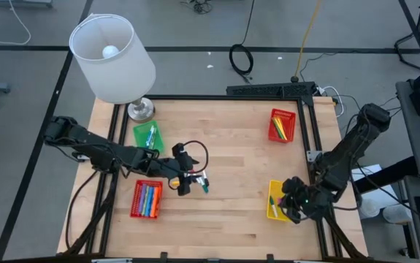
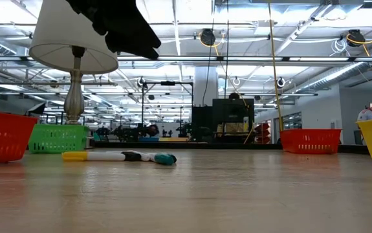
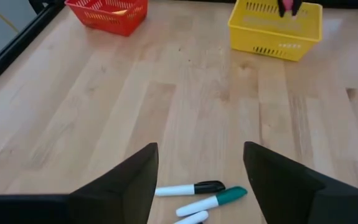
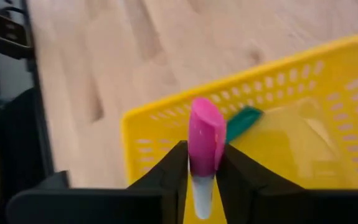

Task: Pick & Place Markers
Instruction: Put the pink highlighter pen into the yellow basket, then put the yellow highlighter pen into the yellow basket

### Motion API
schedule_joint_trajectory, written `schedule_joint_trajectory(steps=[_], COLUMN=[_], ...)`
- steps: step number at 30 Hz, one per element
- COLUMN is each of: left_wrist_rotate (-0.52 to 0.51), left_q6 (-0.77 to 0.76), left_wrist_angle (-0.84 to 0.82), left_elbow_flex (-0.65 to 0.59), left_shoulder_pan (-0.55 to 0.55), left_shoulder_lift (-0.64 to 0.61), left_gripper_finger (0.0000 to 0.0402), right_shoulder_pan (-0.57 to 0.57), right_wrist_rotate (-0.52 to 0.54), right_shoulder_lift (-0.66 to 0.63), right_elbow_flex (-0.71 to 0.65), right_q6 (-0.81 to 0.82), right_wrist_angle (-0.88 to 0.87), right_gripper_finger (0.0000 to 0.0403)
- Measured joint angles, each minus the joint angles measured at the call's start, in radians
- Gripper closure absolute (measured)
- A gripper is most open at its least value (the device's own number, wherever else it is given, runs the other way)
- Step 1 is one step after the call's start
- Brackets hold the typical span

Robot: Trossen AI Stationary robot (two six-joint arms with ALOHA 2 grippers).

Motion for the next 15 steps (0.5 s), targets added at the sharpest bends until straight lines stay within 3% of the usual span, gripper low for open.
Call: schedule_joint_trajectory(steps=[10,15], left_wrist_rotate=[0.001,0.014], left_q6=[0.002,0.002], left_wrist_angle=[0.000,-0.012], left_elbow_flex=[0.000,0.000], left_shoulder_pan=[0.001,0.000], left_shoulder_lift=[0.000,0.000], left_gripper_finger=[0.0166,0.0163], right_shoulder_pan=[-0.001,-0.001], right_wrist_rotate=[0.001,0.076], right_shoulder_lift=[-0.026,-0.048], right_elbow_flex=[-0.017,-0.017], right_q6=[-0.008,-0.151], right_wrist_angle=[0.014,0.092], right_gripper_finger=[0.0273,0.0253])
